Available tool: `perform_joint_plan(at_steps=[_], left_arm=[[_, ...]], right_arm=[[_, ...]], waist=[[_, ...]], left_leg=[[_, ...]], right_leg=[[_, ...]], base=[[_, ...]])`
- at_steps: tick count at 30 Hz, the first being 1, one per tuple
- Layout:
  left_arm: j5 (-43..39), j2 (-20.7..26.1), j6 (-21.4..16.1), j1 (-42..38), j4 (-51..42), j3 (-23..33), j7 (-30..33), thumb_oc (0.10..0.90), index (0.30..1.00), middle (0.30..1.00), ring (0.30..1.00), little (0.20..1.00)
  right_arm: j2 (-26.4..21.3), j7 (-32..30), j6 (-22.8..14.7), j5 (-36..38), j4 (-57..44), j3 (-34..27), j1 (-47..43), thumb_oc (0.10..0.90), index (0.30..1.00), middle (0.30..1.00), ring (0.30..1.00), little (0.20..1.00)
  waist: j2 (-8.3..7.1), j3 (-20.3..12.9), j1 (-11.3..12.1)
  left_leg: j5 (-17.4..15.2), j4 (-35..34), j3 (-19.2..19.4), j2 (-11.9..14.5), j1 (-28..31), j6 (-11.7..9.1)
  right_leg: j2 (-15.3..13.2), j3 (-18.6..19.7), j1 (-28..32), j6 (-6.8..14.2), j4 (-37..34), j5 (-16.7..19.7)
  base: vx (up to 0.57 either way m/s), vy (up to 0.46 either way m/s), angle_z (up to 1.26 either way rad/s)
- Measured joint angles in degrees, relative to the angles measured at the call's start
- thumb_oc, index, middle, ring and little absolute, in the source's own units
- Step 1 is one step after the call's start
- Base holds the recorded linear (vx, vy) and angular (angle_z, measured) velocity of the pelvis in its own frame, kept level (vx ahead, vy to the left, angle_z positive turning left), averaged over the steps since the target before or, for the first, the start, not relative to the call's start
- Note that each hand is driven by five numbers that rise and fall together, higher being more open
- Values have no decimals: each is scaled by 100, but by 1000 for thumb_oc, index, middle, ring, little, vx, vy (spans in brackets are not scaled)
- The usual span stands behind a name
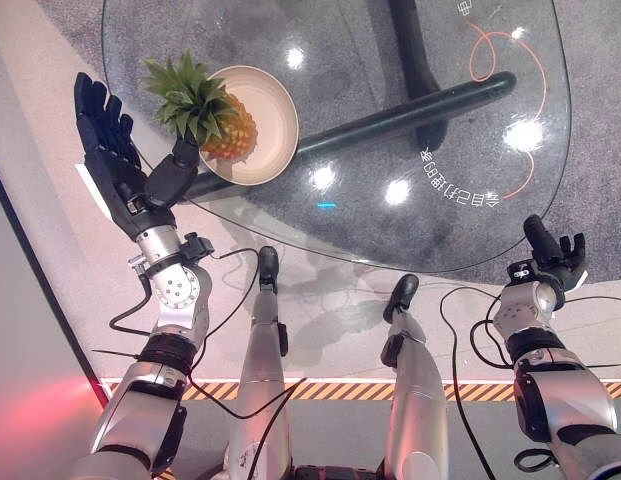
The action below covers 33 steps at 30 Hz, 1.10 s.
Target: Pick up the fruit to the plate
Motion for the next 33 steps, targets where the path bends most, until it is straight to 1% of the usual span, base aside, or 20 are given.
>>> perform_joint_plan(at_steps=[6,13,20,23,25,27,28,30,31,32,33], left_arm=[[15,21,33,41,0,0,-1,800,900,900,900,900],[6,59,281,191,0,3,-53,800,900,900,900,900],[-116,85,566,420,1,28,-291,800,900,900,900,900],[-363,81,826,672,7,43,-597,800,900,900,900,900],[-458,54,944,899,17,134,-737,800,900,900,900,900],[-478,1,1136,1179,115,231,-788,800,900,900,900,900],[-474,-4,1283,1327,197,247,-838,800,900,900,900,900],[-415,-24,1501,1570,255,250,-900,800,900,900,900,900],[-340,-40,1644,1743,349,277,-968,800,900,900,900,900],[-329,-57,1791,1973,445,338,-1050,800,900,900,900,900],[-317,-107,1948,2125,602,445,-1174,800,900,900,900,900]], right_arm=[[1,14,1,1,26,-64,11,800,900,900,900,900],[0,28,4,1,185,-229,285,800,900,900,900,900],[1,38,39,-14,329,-414,611,800,900,900,900,900],[16,60,116,-67,356,-462,909,800,900,900,900,900],[51,89,142,-281,358,-497,1135,800,900,900,900,900],[147,186,159,-524,376,-579,1466,800,900,900,900,900],[186,227,181,-649,390,-598,1658,800,900,900,900,900],[191,308,249,-814,406,-609,1990,800,900,900,900,900],[223,420,330,-968,445,-713,2184,800,900,900,900,900],[272,477,413,-1086,489,-731,2332,800,900,900,900,900],[364,531,479,-1281,523,-738,2521,800,900,900,900,900]], waist=[[11,-2,-1],[65,-4,-13],[157,-7,-20],[166,-10,-21],[176,-15,-21],[189,-30,-24],[212,-66,-29],[292,-204,-38],[327,-229,-21],[337,-262,-34],[331,-384,-52]], left_leg=[[-6,-6,2,-15,182,10],[-43,-41,22,-69,554,67],[-71,-119,97,-102,986,86],[-93,-244,153,-115,1430,71],[-108,-356,192,-118,1740,80],[-130,-544,249,-123,2167,96],[-154,-632,273,-131,2361,101],[-169,-735,273,-138,2472,101],[-154,-817,287,-149,2660,90],[-179,-878,312,-157,2851,84],[-165,-1005,338,-161,3062,58]], right_leg=[[-16,-1,184,13,-3,-12],[-70,0,558,45,-42,-40],[-96,2,1011,84,-235,-8],[-101,-1,1464,116,-418,7],[-95,-15,1780,138,-569,25],[-86,-52,2243,173,-854,72],[-87,-76,2458,208,-994,79],[-82,-162,2652,213,-1189,111],[-69,-171,2859,215,-1329,224],[-66,-188,3082,230,-1474,246],[-56,-210,3299,243,-1638,276]], base=[[0,0,0],[1,1,0],[19,6,-1],[58,6,-2],[121,-3,-3],[148,18,-3],[208,36,2],[187,43,6],[198,69,0],[284,91,-6],[226,69,-3]])
